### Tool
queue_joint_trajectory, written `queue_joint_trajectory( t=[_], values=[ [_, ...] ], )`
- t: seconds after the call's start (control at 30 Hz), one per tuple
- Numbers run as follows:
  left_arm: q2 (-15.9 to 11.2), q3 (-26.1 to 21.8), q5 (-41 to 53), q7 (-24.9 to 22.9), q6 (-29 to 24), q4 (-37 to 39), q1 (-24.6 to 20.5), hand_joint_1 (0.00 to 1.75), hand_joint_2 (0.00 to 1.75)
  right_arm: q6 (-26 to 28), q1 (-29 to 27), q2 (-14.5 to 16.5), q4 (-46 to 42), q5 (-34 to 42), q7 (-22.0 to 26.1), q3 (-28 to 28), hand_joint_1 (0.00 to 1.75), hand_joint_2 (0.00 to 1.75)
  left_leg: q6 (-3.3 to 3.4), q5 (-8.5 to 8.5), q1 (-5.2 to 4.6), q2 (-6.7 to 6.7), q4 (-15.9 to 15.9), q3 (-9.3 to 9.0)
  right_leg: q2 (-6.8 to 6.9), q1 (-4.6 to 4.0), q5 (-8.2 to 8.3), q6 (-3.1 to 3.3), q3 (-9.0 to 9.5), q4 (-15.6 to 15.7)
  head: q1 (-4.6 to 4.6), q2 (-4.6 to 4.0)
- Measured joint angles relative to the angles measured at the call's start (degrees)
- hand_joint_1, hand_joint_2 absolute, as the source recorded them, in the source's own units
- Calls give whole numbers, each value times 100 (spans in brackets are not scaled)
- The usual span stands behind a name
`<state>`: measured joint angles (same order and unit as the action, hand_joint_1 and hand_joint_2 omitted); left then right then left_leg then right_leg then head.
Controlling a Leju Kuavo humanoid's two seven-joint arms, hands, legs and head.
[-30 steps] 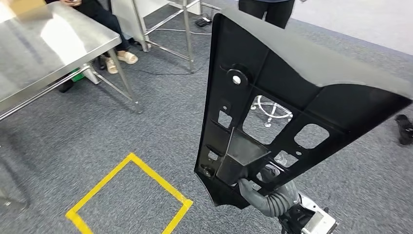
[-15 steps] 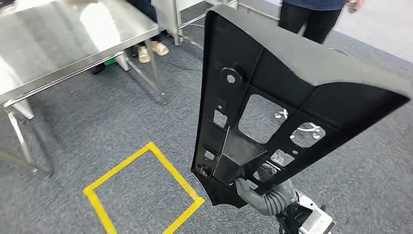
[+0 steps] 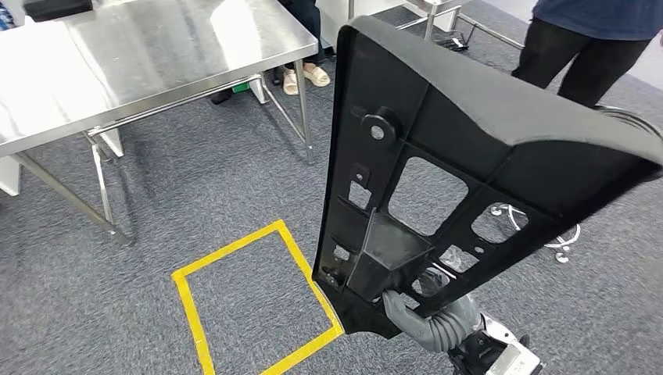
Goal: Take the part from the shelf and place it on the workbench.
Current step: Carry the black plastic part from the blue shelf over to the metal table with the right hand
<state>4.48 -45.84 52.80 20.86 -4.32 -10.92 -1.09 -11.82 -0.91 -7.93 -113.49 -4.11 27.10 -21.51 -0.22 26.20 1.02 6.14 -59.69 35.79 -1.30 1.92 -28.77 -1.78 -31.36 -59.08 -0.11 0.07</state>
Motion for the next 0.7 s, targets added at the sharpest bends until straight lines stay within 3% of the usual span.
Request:
queue_joint_trajectory(
  t=[0.07,0.13,0.17,0.2,0.23,0.3,0.37,0.47,0.53,0.6,0.67,0.7],
  values=[
    [5,1,3,17,0,0,-7,0,175,-2,-3,13,0,-1,-2,1,175,175,-24,318,-21,-378,-549,259,140,-14,-4,65,4,7,-42,0],
    [10,1,3,46,-1,-1,-21,0,175,-11,-19,17,3,-5,-3,5,175,175,-40,637,-21,-550,-1284,617,306,-53,-24,112,5,6,-65,0],
    [14,1,3,59,-1,-1,-19,0,175,-17,-24,17,4,-9,-4,8,175,175,-39,670,-21,-578,-1465,704,390,-68,-33,124,10,6,-68,0],
    [16,0,4,67,-1,-1,-15,0,175,-23,-26,17,5,-12,-4,11,175,175,-31,597,-21,-598,-1431,679,468,-76,-43,135,20,6,-68,0],
    [17,0,4,70,-1,-1,-11,0,175,-27,-25,17,5,-14,-4,14,175,175,-14,443,-24,-637,-1185,543,541,-82,-56,141,35,6,-69,0],
    [16,0,7,73,-1,-4,-17,0,175,-33,-23,19,4,-17,-4,20,175,175,37,135,-57,-872,-437,124,664,-105,-86,131,75,6,-68,0],
    [17,1,8,76,-1,-8,-37,0,175,-37,-19,20,3,-18,-4,31,175,175,79,36,-111,-1041,-10,-96,771,-144,-116,91,100,6,-63,0],
    [22,1,8,77,-1,-8,-46,0,175,-38,-7,24,4,-22,-4,45,175,175,140,26,-133,-864,74,-101,925,-163,-150,4,145,36,-61,0],
    [27,0,5,75,1,-8,-41,0,175,-39,9,25,5,-31,-8,50,175,175,201,-19,-90,-720,146,-145,712,-158,-291,-22,66,-178,-51,0],
    [32,-1,-2,73,2,-9,-55,0,175,-39,12,26,14,-40,-16,54,175,175,235,-44,-66,-573,172,-157,351,-137,-570,12,-246,-821,-27,0],
    [39,-2,-8,72,3,-8,-73,0,175,-39,2,24,31,-46,-26,57,175,175,244,-47,-63,-395,170,-149,206,-131,-740,13,-577,-1425,-12,0],
    [44,-2,-9,72,5,-8,-75,0,175,-39,1,23,40,-50,-32,57,175,175,243,-47,-62,-310,167,-151,182,-126,-705,-20,-624,-1468,-12,0]
  ],
)
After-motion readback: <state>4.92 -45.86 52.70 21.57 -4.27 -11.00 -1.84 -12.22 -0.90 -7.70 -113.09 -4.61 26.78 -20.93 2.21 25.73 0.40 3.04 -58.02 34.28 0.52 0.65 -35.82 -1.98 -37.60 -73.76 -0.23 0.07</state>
